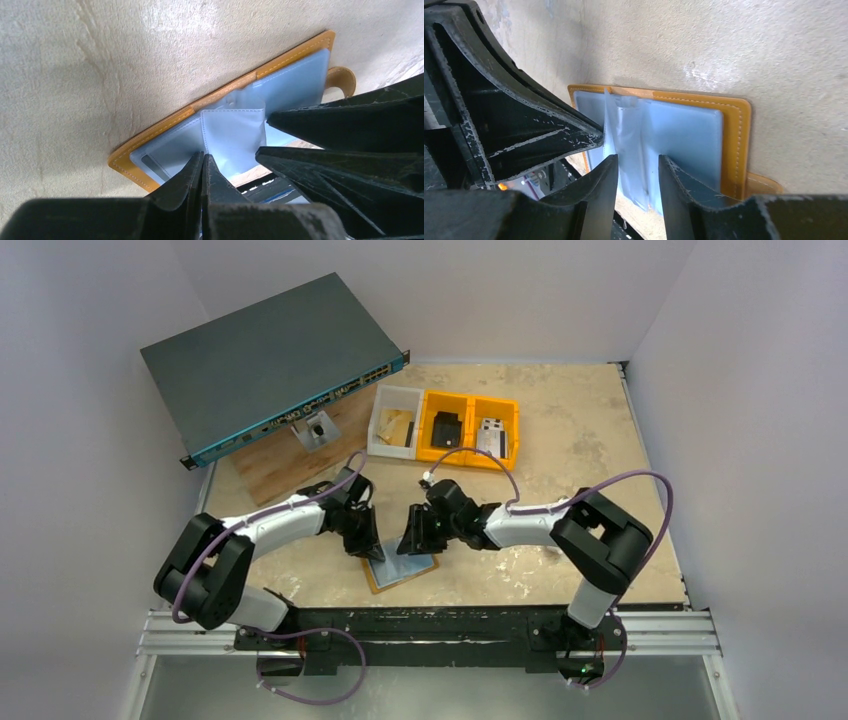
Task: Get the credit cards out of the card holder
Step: Remove the credit card from the card holder.
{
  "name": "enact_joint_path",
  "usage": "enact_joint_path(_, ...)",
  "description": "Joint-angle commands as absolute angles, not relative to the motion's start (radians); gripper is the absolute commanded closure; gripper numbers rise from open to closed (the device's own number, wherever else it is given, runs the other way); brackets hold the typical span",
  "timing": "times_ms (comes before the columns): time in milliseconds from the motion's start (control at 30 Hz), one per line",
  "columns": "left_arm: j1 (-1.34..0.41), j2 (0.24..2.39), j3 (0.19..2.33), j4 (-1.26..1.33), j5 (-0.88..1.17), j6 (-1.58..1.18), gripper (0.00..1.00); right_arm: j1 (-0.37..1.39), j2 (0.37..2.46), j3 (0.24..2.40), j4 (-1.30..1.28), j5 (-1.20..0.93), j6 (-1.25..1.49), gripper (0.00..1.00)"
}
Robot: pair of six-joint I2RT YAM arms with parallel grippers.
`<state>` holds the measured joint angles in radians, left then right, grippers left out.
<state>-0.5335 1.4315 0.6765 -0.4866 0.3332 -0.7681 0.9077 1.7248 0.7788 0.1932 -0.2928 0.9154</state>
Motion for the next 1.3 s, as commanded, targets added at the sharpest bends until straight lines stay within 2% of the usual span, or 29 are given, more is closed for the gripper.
enact_joint_path(0, -0.538, 1.398, 0.694, -0.479, 0.322, -0.77, 1.0, 0.9, 1.673, 0.834, 0.051, -0.162, 0.872, 0.64)
enact_joint_path(200, -0.537, 1.37, 0.703, -0.458, 0.366, -0.77, 1.0, 0.903, 1.645, 0.86, -0.028, -0.097, 0.846, 0.64)
enact_joint_path(433, -0.539, 1.34, 0.723, -0.44, 0.404, -0.77, 1.0, 0.914, 1.644, 0.873, -0.066, -0.079, 0.83, 0.71)
enact_joint_path(767, -0.572, 1.361, 0.759, -0.391, 0.449, -0.793, 0.99, 0.92, 1.582, 0.891, -0.13, -0.011, 0.824, 0.72)
enact_joint_path(1267, -0.648, 1.578, 0.893, -0.361, 0.475, -0.825, 0.97, 0.92, 1.447, 0.87, -0.219, 0.097, 0.849, 0.73)
